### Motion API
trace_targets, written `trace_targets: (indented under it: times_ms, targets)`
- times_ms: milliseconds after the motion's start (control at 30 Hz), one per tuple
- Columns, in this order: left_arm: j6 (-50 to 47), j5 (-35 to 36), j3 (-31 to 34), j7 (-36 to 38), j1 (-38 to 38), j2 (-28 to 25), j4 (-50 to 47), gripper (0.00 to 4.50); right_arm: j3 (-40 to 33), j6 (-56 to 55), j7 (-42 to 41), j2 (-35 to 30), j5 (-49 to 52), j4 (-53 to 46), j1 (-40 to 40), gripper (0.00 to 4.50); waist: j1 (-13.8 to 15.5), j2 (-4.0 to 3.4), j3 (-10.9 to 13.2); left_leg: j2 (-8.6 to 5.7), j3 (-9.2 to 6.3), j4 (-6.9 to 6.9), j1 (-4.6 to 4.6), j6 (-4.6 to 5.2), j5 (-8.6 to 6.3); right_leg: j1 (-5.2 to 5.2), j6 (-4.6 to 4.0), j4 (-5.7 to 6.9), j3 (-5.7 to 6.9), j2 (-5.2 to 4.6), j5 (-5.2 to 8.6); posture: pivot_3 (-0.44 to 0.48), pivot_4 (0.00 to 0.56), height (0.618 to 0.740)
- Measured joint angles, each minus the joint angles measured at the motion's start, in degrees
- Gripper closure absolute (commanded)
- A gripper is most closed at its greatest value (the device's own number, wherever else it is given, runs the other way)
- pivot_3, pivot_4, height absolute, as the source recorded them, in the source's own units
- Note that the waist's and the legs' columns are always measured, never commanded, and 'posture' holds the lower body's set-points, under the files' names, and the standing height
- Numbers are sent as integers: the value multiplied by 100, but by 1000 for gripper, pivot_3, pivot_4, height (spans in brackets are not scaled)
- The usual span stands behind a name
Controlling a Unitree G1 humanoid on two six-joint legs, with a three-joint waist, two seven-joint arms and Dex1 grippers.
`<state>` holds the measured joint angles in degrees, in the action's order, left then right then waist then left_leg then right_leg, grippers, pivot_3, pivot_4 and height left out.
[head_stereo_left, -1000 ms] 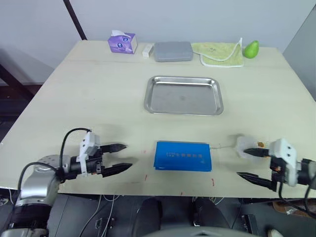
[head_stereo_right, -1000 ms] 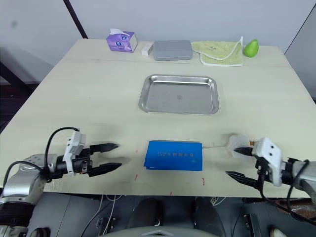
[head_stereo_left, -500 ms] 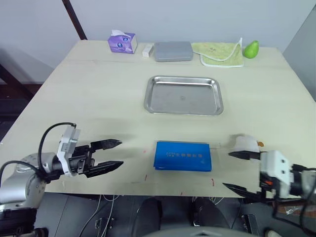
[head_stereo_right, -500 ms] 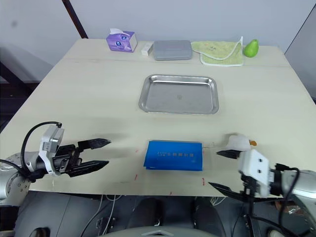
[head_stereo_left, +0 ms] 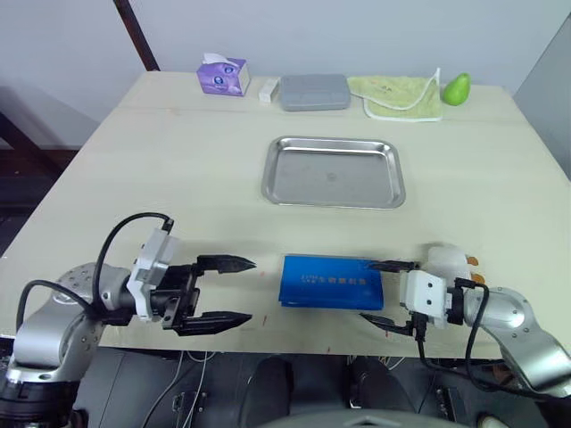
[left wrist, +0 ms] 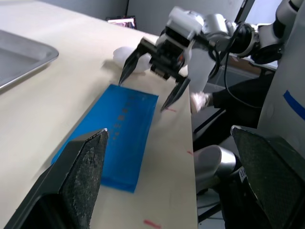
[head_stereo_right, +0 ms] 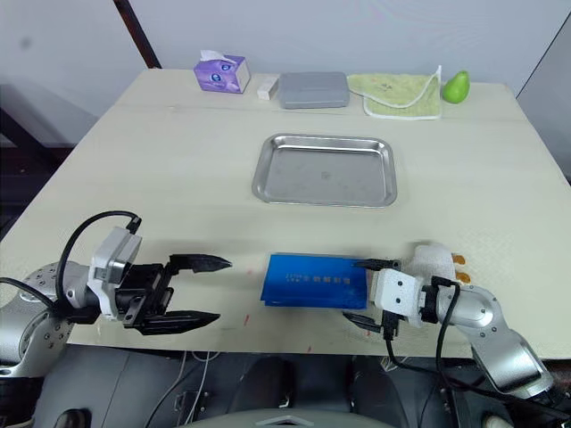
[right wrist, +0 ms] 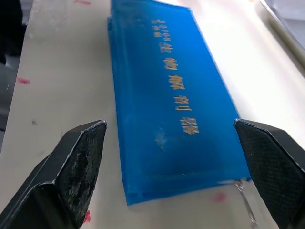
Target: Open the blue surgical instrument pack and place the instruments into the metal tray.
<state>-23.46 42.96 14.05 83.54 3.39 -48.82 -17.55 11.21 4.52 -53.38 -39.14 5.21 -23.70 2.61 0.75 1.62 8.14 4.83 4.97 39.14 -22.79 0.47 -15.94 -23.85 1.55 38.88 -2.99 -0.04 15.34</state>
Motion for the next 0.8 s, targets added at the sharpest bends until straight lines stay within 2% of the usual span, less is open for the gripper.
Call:
trace_targets:
  times_ms: [167, 333, 600, 633, 700, 733, 800]
  targets:
    - [184, -42, 0, 0, -23, 33, 9, 118, 6, -145, 12, 5, -50, 135, -87, 0, 2, 0, 0, 0, 0, 0, 0, 0, 0, 0, 0, 0, 1, 0, 0, 0, 150, 740]
    - [964, -362, -102, 127, -220, 252, 277, 118, 5, -222, 13, 4, -44, 139, -14, 0, 1, -1, 0, 0, 1, 0, 0, 0, 0, 0, 1, 0, 0, 0, -1, 0, 150, 740]
    - [1175, -459, -166, 252, -267, 256, 513, 118, 5, -393, 68, 17, -73, 264, 64, 0, -4, -1, 0, 0, 1, 0, 0, 0, 0, 0, 3, 0, 0, 1, -2, 0, 150, 740]
    - [1194, -463, -173, 257, -267, 256, 547, 0, 5, -458, 121, 56, -74, 336, 59, 621, -3, -1, 0, 0, 1, 0, 0, 0, 0, 0, 3, 0, 0, 1, -2, 0, 150, 740]
    - [1206, -468, -174, 259, -267, 256, 563, 0, 5, -483, 134, 80, -76, 384, 59, 1028, -2, -1, 0, 0, 1, 0, 0, 0, 0, 0, 3, 0, 0, 1, -2, 0, 150, 740]
    - [1242, -479, -174, 264, -265, 257, 603, 0, 5, -523, 154, 108, -82, 464, 58, 1525, -2, -1, 0, 0, 1, 0, 0, 0, 0, 0, 3, 0, 0, 1, -2, 0, 150, 740]
    - [1285, -502, -178, 273, -263, 259, 661, 0, 12, -624, 151, 112, -100, 509, 46, 2239, -4, -1, 0, 0, 1, 0, 0, 0, 0, 0, 3, 0, 0, 1, -2, 0, 150, 740]
